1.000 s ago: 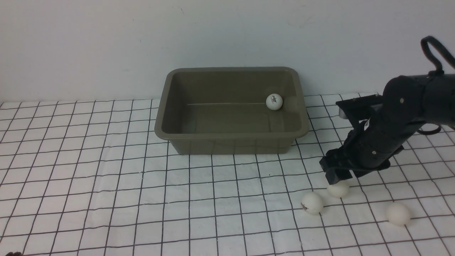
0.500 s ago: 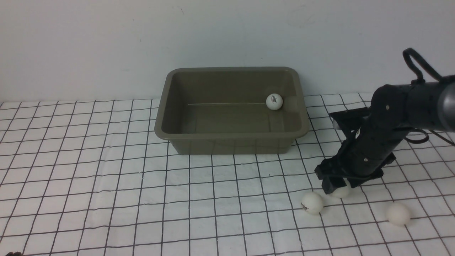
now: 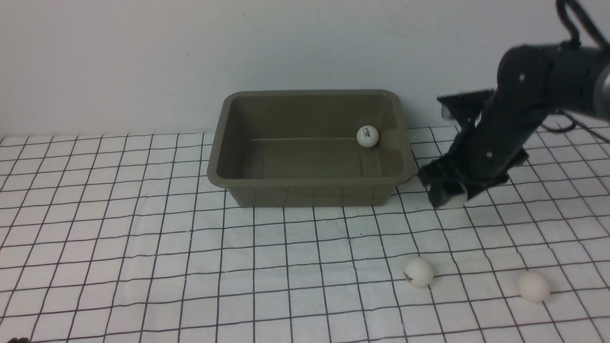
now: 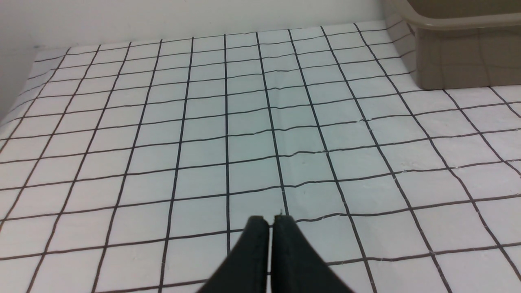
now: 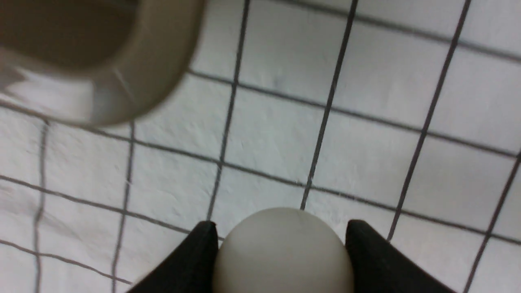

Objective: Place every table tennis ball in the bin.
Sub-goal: Use the right arm to clamp the table tennis ball closest to it, then use the right arm to put the table tennis ball into the box

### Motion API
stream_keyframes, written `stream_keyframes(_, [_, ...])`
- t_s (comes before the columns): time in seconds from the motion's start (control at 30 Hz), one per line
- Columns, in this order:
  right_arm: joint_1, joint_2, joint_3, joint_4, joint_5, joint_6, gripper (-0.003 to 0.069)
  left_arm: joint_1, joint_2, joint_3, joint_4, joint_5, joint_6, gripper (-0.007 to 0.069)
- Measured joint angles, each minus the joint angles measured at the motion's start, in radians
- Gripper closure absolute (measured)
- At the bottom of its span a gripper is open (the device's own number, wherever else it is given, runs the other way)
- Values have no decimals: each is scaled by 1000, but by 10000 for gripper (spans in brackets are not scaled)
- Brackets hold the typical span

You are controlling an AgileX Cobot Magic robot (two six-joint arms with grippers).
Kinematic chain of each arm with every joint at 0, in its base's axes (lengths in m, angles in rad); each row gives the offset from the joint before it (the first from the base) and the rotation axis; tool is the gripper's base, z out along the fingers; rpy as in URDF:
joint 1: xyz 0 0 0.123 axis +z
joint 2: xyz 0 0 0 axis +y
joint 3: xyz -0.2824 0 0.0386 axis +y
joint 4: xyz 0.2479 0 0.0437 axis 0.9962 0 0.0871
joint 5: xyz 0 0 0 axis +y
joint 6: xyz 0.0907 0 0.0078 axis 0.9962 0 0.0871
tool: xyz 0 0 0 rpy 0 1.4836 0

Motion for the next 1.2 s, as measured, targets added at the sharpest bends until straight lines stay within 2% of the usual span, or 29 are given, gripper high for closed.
stream_keyframes(0.2, [16, -7, -213, 58, 43, -18, 297, 0, 0, 0, 0, 0, 0, 629])
stream_keyframes(0.27, [54, 18, -299, 75, 32, -29, 297, 0, 0, 0, 0, 0, 0, 629])
stream_keyframes(0.43, [97, 154, -404, 94, 29, -34, 297, 0, 0, 0, 0, 0, 0, 629])
stream_keyframes(0.8, [102, 343, -538, 132, 54, -51, 295, 0, 0, 0, 0, 0, 0, 629])
stream_keyframes(1.03, [103, 346, -567, 132, 93, -52, 207, 0, 0, 0, 0, 0, 0, 629])
stream_keyframes(1.2, [103, 333, -659, 131, 140, -48, 193, 0, 0, 0, 0, 0, 0, 629])
